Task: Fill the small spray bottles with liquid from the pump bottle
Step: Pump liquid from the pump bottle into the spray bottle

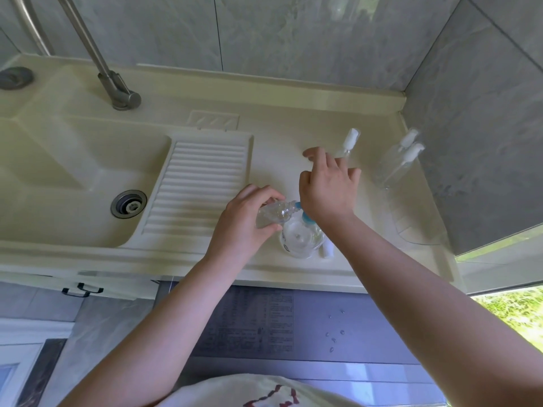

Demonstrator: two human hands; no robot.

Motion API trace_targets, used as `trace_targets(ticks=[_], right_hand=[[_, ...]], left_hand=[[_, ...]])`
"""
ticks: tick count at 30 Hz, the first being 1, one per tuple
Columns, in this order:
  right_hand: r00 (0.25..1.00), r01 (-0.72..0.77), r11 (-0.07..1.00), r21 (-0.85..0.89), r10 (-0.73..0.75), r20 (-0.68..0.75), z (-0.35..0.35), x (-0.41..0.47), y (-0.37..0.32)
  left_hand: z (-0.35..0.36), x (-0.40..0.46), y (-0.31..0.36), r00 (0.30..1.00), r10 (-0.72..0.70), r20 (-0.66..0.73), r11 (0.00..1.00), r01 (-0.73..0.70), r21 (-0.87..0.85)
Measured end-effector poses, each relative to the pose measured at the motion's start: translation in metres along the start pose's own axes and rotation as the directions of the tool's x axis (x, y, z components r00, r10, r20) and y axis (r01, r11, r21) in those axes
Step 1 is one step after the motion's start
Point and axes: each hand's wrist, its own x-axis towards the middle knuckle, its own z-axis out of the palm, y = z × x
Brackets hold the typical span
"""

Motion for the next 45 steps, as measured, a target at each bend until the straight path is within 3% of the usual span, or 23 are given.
trace_targets(ticks=[6,10,15,20,25,40,45], right_hand=[[0.997,-0.009,1.000,0.014,0.010,-0.078,-0.009,0.004,0.000],[1.000,-0.017,1.000,0.016,0.017,-0.014,0.001,-0.003,0.001],[0.999,0.005,1.000,0.012,-0.005,-0.047,-0.009,0.004,0.001],[0.998,-0.038,0.998,0.053,0.035,0.059,-0.002,-0.001,0.003],[1.000,0.017,1.000,0.015,-0.017,0.000,-0.007,0.002,0.001],[0.988,-0.077,0.994,0.074,0.066,0.141,0.000,-0.004,0.002],[0.996,-0.048,0.996,0.071,0.043,0.078,-0.007,0.004,0.004]], left_hand=[[-0.001,0.000,0.001,1.000,0.008,-0.003,1.000,-0.008,0.009],[0.001,0.001,-0.001,1.000,0.005,0.002,1.000,-0.005,0.021],[0.000,0.003,0.000,1.000,0.003,-0.008,1.000,-0.003,0.008],[0.001,0.003,0.000,1.000,0.003,0.000,1.000,-0.003,0.001],[0.001,0.002,0.000,1.000,-0.003,-0.006,1.000,0.003,-0.019],[0.003,0.001,0.001,1.000,-0.004,-0.003,1.000,0.004,0.001],[0.002,0.003,0.005,1.000,-0.004,-0.007,1.000,0.004,0.011]])
